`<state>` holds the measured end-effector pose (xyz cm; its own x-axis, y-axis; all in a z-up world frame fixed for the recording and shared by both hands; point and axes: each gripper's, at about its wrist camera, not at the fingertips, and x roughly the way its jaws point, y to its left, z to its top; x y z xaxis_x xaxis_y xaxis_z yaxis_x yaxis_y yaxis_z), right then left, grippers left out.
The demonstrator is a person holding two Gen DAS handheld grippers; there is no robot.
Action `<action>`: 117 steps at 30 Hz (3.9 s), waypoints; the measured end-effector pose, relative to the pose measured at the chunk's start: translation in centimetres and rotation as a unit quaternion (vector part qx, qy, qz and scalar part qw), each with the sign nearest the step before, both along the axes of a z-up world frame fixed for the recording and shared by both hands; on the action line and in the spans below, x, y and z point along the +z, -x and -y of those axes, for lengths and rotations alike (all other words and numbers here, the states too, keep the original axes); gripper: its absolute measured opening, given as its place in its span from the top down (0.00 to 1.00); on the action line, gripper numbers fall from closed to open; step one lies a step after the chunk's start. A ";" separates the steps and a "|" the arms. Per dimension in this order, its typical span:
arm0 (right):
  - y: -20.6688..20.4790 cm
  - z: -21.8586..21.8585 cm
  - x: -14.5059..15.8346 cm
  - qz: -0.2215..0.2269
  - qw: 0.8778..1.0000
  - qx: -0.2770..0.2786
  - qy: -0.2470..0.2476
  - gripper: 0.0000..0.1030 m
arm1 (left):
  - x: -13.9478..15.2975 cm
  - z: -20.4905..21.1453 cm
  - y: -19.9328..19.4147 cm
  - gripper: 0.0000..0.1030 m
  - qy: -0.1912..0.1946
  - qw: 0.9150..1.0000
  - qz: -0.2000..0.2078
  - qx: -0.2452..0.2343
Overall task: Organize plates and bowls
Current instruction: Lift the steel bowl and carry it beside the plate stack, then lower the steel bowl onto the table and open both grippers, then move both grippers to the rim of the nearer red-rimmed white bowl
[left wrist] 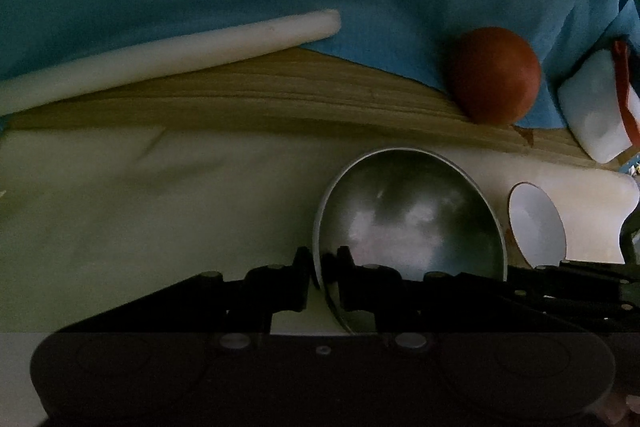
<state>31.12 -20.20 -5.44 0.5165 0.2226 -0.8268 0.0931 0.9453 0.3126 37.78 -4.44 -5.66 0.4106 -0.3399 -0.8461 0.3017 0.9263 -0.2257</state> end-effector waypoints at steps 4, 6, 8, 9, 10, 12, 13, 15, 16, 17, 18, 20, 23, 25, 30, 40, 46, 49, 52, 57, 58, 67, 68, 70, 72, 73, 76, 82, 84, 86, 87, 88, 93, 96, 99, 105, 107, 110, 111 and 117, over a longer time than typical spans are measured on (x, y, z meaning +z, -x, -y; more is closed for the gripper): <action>0.5 -0.1 0.7 0.014 1.000 0.003 0.003 0.75 | 0.8 0.0 0.9 0.87 0.001 1.000 0.017 0.008; 0.8 0.0 1.2 0.023 1.000 0.003 0.002 0.75 | 1.5 -0.1 1.4 0.87 0.004 1.000 0.025 0.013; 1.2 0.1 1.7 0.032 0.999 0.001 -0.001 0.75 | 2.2 -0.1 2.0 0.87 0.007 0.999 0.031 0.017; 1.4 0.2 1.9 0.036 0.999 0.000 -0.003 0.75 | 2.6 -0.3 2.2 0.87 0.008 0.999 0.034 0.018; 1.6 0.4 2.2 0.040 0.999 -0.001 -0.005 0.75 | 3.0 -0.1 2.5 0.87 0.009 0.999 0.038 0.019; 2.1 0.8 2.9 0.049 0.999 -0.004 -0.009 0.75 | 3.7 -0.1 3.2 0.87 0.012 0.999 0.045 0.020; 2.4 1.0 3.1 0.053 0.999 -0.005 -0.011 0.75 | 4.1 0.1 3.5 0.87 0.013 0.999 0.049 0.020; 3.1 1.4 3.7 0.062 0.998 -0.006 -0.013 0.75 | 4.9 0.7 4.0 0.87 0.016 0.998 0.054 0.019; 3.5 1.6 4.0 0.065 0.998 -0.007 -0.012 0.75 | 5.3 0.6 4.5 0.87 0.017 0.998 0.056 0.019; 3.9 1.9 4.3 0.070 0.997 -0.008 -0.011 0.75 | 5.6 1.0 4.9 0.87 0.018 0.998 0.059 0.017; 4.3 2.3 4.5 0.073 0.997 -0.008 -0.010 0.75 | 5.9 1.4 5.4 0.87 0.019 0.998 0.062 0.014; 5.3 3.1 5.0 0.078 0.997 -0.012 -0.009 0.75 | 6.3 2.3 5.9 0.87 0.019 0.998 0.066 0.009; 6.9 4.4 5.5 0.084 0.996 -0.019 -0.006 0.75 | 6.5 4.1 6.7 0.87 0.022 0.997 0.068 -0.003; 8.0 5.6 5.9 0.087 0.996 -0.025 -0.005 0.75 | 6.7 5.5 7.7 0.87 0.023 0.997 0.069 -0.014; 11.6 9.0 6.5 0.088 0.995 -0.048 -0.004 0.75 | 6.7 9.4 9.9 0.87 0.028 0.996 0.069 -0.045; 19.1 14.8 5.7 0.063 0.994 -0.089 -0.003 0.75 | 5.6 16.6 15.0 0.87 0.027 0.992 0.048 -0.115; 22.0 16.5 4.6 0.042 0.994 -0.097 -0.006 0.75 | 4.1 19.0 17.0 0.87 0.017 0.991 0.022 -0.134; 23.0 16.9 4.3 0.031 0.995 -0.095 -0.010 0.75 | 3.2 19.2 17.7 0.86 0.013 0.991 0.002 -0.134; 23.6 17.0 4.0 0.019 0.996 -0.088 -0.012 0.75 | 2.2 19.1 18.3 0.86 0.009 0.991 -0.019 -0.131; 24.0 16.9 2.7 -0.010 0.997 -0.074 -0.027 0.75 | 1.3 18.8 19.0 0.86 0.000 0.992 -0.038 -0.124; 24.0 16.9 2.4 -0.015 0.997 -0.071 -0.032 0.75 | 1.1 18.7 19.0 0.86 -0.002 0.992 -0.042 -0.122; 23.5 16.6 1.3 -0.035 0.998 -0.044 -0.037 0.75 | 0.1 18.0 19.2 0.86 -0.012 0.992 -0.070 -0.101; 23.5 16.6 1.2 -0.037 0.998 -0.042 -0.038 0.75 | 0.0 17.9 19.2 0.86 -0.013 0.992 -0.073 -0.100; 23.1 16.6 0.9 -0.039 0.998 -0.040 -0.040 0.75 | -0.2 17.9 19.1 0.86 -0.014 0.992 -0.077 -0.096; 22.9 16.6 0.7 -0.041 0.998 -0.039 -0.041 0.75 | -0.4 17.9 19.0 0.86 -0.014 0.992 -0.079 -0.095; 22.9 16.7 0.7 -0.041 0.998 -0.038 -0.042 0.75 | -0.5 17.9 18.9 0.86 -0.014 0.992 -0.080 -0.093; 22.7 16.8 0.6 -0.040 0.998 -0.037 -0.043 0.75 | -0.5 17.9 18.7 0.86 -0.014 0.992 -0.081 -0.094; 22.6 16.8 0.5 -0.038 0.998 -0.039 -0.044 0.69 | -0.2 17.8 18.5 0.81 -0.023 0.992 -0.072 -0.099; 22.5 16.8 0.4 -0.041 0.997 -0.043 -0.045 0.68 | -0.3 17.7 18.5 0.81 -0.029 0.992 -0.070 -0.103; 22.5 16.8 0.4 -0.043 0.997 -0.047 -0.045 0.68 | -0.2 17.8 18.4 0.80 -0.035 0.991 -0.067 -0.107; 22.5 16.9 0.5 -0.044 0.997 -0.049 -0.044 0.68 | -0.2 17.8 18.3 0.79 -0.038 0.991 -0.065 -0.109; 22.5 16.8 0.5 -0.043 0.997 -0.053 -0.042 0.67 | -0.1 17.8 18.3 0.76 -0.040 0.991 -0.063 -0.110; 22.6 16.8 1.2 -0.039 0.997 -0.063 -0.026 0.51 | 0.9 17.3 18.6 0.43 -0.067 0.990 -0.035 -0.122; 22.5 16.7 1.6 -0.034 0.997 -0.068 -0.018 0.42 | 1.7 17.0 18.7 0.34 -0.071 0.989 -0.019 -0.131; 22.5 16.7 2.1 -0.028 0.997 -0.074 -0.011 0.36 | 2.5 16.4 18.6 0.30 -0.076 0.988 -0.008 -0.131; 22.0 16.2 3.1 -0.011 0.997 -0.082 0.005 0.16 | 4.1 14.9 17.9 0.18 -0.069 0.990 0.019 -0.122; 21.7 16.1 3.4 -0.004 0.996 -0.085 0.010 0.13 | 4.6 14.2 17.3 0.14 -0.072 0.991 0.028 -0.109; 21.2 15.6 3.6 0.007 0.996 -0.089 0.015 0.07 | 5.0 13.0 16.2 0.13 -0.075 0.992 0.034 -0.091; 21.1 15.5 3.7 0.011 0.996 -0.090 0.016 0.07 | 5.1 12.7 15.7 0.13 -0.077 0.993 0.035 -0.086; 19.6 14.4 4.4 0.027 0.995 -0.090 0.026 0.03 | 4.8 10.8 13.3 0.05 -0.109 0.990 0.048 -0.071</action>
